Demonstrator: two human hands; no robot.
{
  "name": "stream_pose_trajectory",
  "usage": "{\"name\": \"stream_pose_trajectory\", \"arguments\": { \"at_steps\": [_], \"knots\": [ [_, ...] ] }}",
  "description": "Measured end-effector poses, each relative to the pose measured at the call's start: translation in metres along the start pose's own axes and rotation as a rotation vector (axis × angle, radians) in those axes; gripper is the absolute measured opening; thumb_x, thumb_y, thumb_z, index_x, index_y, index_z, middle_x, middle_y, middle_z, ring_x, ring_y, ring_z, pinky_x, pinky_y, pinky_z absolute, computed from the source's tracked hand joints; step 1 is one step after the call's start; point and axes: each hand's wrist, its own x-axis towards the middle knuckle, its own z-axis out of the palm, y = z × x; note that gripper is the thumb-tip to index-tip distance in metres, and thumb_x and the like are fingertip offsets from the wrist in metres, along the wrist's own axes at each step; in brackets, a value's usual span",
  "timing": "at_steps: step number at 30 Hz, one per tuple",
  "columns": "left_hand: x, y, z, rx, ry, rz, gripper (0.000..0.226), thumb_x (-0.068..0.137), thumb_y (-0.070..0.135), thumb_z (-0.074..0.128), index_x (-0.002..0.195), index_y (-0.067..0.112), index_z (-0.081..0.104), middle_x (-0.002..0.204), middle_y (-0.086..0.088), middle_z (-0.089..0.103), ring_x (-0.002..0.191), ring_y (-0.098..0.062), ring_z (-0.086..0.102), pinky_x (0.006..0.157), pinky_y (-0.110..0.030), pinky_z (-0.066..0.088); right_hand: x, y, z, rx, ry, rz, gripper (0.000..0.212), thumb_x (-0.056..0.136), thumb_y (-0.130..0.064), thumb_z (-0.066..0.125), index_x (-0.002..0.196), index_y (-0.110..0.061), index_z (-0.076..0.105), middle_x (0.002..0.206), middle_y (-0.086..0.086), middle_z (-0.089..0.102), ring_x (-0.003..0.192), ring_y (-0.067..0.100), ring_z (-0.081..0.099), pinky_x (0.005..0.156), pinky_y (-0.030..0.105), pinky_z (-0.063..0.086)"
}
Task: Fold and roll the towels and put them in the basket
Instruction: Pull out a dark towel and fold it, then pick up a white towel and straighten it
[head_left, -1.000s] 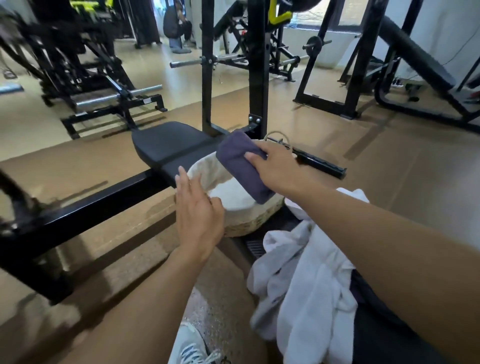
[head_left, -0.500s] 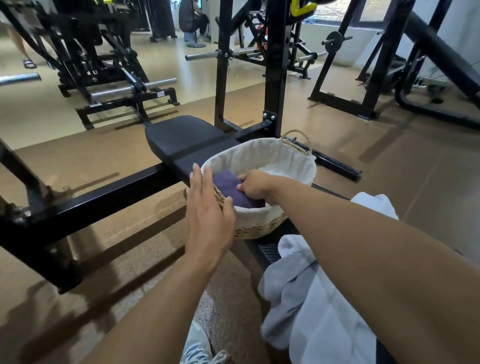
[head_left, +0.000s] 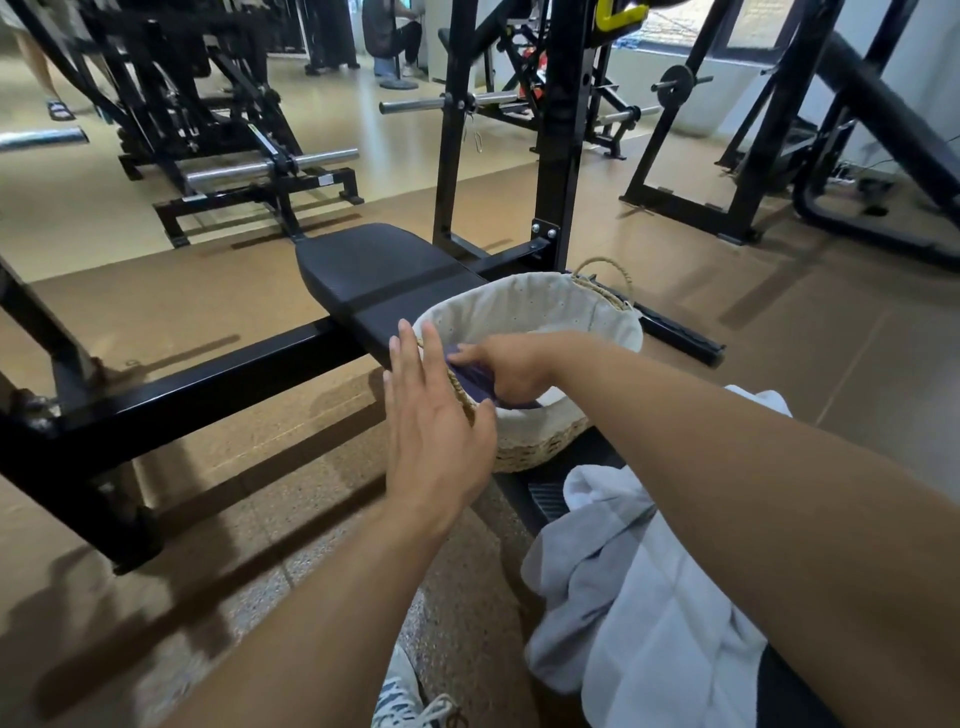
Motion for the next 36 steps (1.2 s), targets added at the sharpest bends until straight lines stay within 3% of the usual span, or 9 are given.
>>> {"name": "stream_pose_trajectory", "arguments": {
  "at_steps": [5, 10, 17, 19, 21, 24, 26, 29, 36],
  "knots": [
    [0.001, 0.003, 0.001, 0.019, -0.003, -0.022, 0.098, 0.097, 0.034, 0.061, 0.161, 0.016, -0.011, 0.169, -0.004, -0.021, 0.155, -0.015, -0.020, 0.127, -0.036, -0.007, 0.011, -0.002, 0.017, 0.003, -0.014, -0.027, 0.055, 0.105, -0.022, 0.046, 0.158, -0.021, 0.031, 0.156, 0.006, 0.039, 0.140, 0.029, 0.042, 0.108, 0.027, 0.028],
    [-0.001, 0.006, -0.002, 0.011, -0.004, -0.040, 0.098, 0.096, 0.034, 0.062, 0.162, 0.017, -0.007, 0.169, -0.003, -0.019, 0.154, -0.016, -0.022, 0.128, -0.037, -0.005, 0.001, 0.005, 0.011, 0.028, 0.040, 0.009, 0.069, 0.095, -0.020, 0.064, 0.157, -0.025, 0.034, 0.151, 0.001, 0.047, 0.135, 0.026, 0.048, 0.097, 0.020, 0.032],
    [-0.013, 0.030, 0.001, 0.031, 0.001, 0.076, 0.094, 0.093, 0.029, 0.062, 0.162, 0.016, -0.001, 0.170, -0.004, -0.017, 0.154, -0.020, -0.025, 0.127, -0.040, -0.010, -0.082, 0.024, 0.008, 0.291, 0.518, 0.125, 0.055, 0.095, -0.025, 0.068, 0.145, -0.038, 0.050, 0.149, -0.004, 0.053, 0.126, 0.017, 0.055, 0.108, 0.040, 0.045],
    [-0.022, 0.043, 0.004, -0.011, 0.041, 0.198, 0.081, 0.092, 0.022, 0.063, 0.159, 0.017, 0.019, 0.171, -0.006, 0.001, 0.157, -0.020, -0.014, 0.126, -0.035, -0.008, -0.121, 0.035, 0.015, 0.381, 0.731, 0.132, 0.043, 0.095, -0.021, 0.066, 0.135, -0.037, 0.061, 0.136, -0.007, 0.062, 0.120, 0.011, 0.058, 0.105, 0.040, 0.048],
    [-0.035, 0.061, 0.010, -0.151, 0.041, 0.319, 0.057, 0.091, 0.017, 0.065, 0.144, 0.018, 0.047, 0.161, -0.005, 0.035, 0.155, -0.020, 0.016, 0.127, -0.038, 0.015, -0.162, 0.046, 0.030, 0.459, 0.857, 0.182, 0.035, 0.094, -0.013, 0.063, 0.122, -0.033, 0.069, 0.118, -0.011, 0.069, 0.107, 0.007, 0.063, 0.099, 0.037, 0.052],
    [-0.057, 0.080, 0.025, -0.352, -0.137, 0.274, 0.020, 0.089, 0.023, 0.069, 0.108, 0.028, 0.068, 0.111, 0.009, 0.070, 0.109, -0.012, 0.062, 0.091, -0.028, 0.048, -0.215, 0.063, 0.065, 0.461, 0.847, 0.308, 0.026, 0.092, -0.012, 0.063, 0.109, -0.029, 0.073, 0.101, -0.016, 0.069, 0.094, 0.006, 0.065, 0.090, 0.035, 0.055],
    [-0.069, 0.083, 0.037, -0.340, -0.350, 0.179, 0.019, 0.086, 0.030, 0.071, 0.103, 0.035, 0.063, 0.098, 0.015, 0.069, 0.091, -0.008, 0.065, 0.080, -0.027, 0.050, -0.242, 0.072, 0.092, 0.466, 0.826, 0.400, 0.024, 0.091, -0.015, 0.065, 0.108, -0.030, 0.073, 0.105, -0.016, 0.070, 0.097, 0.005, 0.063, 0.091, 0.034, 0.053],
    [-0.076, 0.080, 0.047, -0.153, -0.578, 0.126, 0.031, 0.086, 0.037, 0.071, 0.115, 0.030, 0.061, 0.102, 0.011, 0.066, 0.097, -0.013, 0.062, 0.086, -0.033, 0.052, -0.260, 0.078, 0.130, 0.584, 0.924, 0.545, 0.027, 0.093, -0.016, 0.066, 0.116, -0.030, 0.070, 0.118, -0.014, 0.067, 0.106, 0.009, 0.060, 0.093, 0.028, 0.050],
    [-0.072, 0.079, 0.056, -0.095, -0.594, 0.123, 0.012, 0.084, 0.035, 0.076, 0.091, 0.027, 0.069, 0.088, 0.009, 0.069, 0.081, -0.009, 0.065, 0.075, -0.031, 0.055, -0.248, 0.090, 0.150, 0.474, 1.016, 0.658, 0.036, 0.095, -0.024, 0.062, 0.131, -0.029, 0.061, 0.132, -0.008, 0.061, 0.122, 0.014, 0.051, 0.105, 0.031, 0.039]
  ]
}}
